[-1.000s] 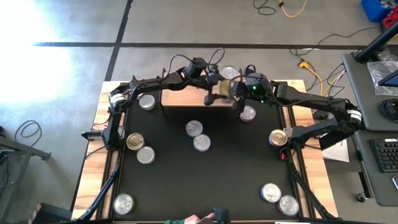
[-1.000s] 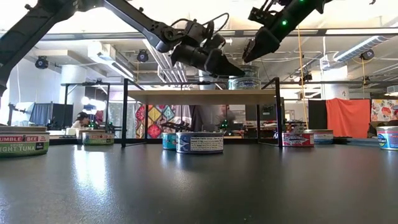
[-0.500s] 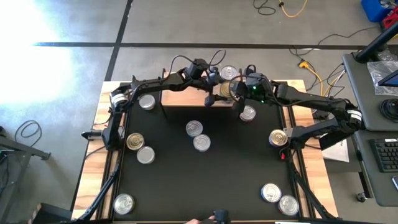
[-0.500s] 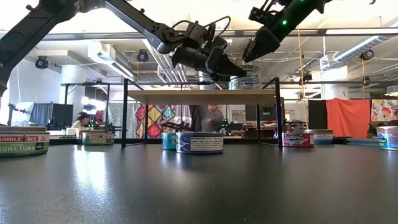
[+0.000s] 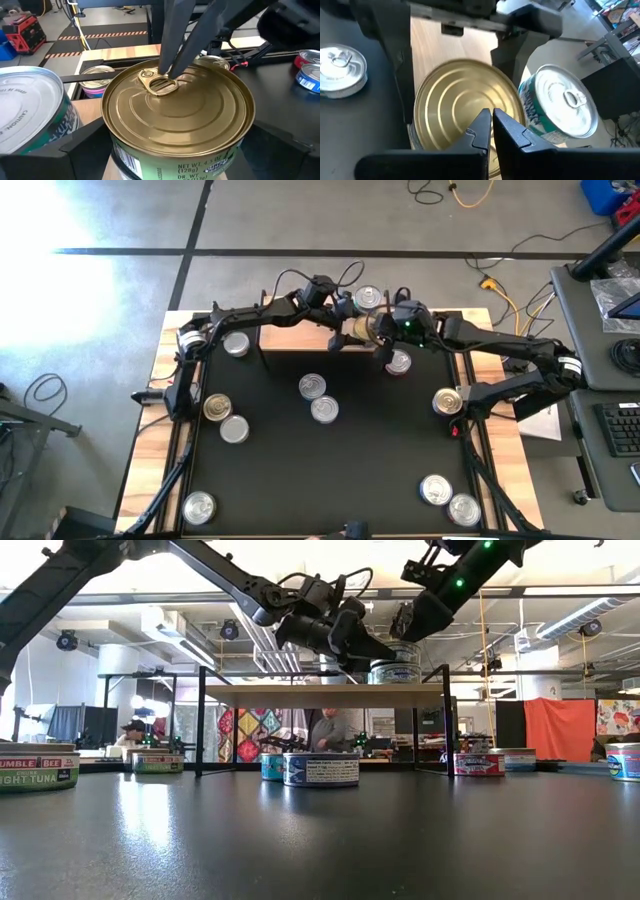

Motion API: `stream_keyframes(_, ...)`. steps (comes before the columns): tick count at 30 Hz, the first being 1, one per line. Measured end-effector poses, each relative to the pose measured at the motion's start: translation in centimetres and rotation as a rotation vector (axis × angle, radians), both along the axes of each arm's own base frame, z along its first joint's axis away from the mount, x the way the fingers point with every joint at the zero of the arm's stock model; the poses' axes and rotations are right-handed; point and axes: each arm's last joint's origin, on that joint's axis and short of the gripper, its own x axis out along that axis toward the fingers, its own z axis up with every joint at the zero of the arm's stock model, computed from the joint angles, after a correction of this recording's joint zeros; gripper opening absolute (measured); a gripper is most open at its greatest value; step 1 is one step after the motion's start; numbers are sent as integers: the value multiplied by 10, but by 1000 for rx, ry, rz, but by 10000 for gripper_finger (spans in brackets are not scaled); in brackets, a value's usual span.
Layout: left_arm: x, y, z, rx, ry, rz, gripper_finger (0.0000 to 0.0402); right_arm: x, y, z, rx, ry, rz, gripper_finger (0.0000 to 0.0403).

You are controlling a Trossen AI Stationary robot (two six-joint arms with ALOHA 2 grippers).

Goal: Stack canned seafood by type on shelf
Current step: Stack the green tuna can on top of the green tuna can on the shelf

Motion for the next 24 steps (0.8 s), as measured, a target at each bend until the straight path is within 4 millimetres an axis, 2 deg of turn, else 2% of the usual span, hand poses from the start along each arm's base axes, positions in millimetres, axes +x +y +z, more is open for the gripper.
stream_keyframes(8, 5, 0, -9, -10, -13, -36, 393, -1, 1, -6, 18, 8, -9, 12)
stream_keyframes(12, 9, 1, -14, -1, -31, -42, 393, -1, 1, -7, 27, 9, -17, 12)
stream_keyframes(24, 9, 4, -3, 20, -1, -21, 398, -3, 1, -9, 45, 34, -26, 12)
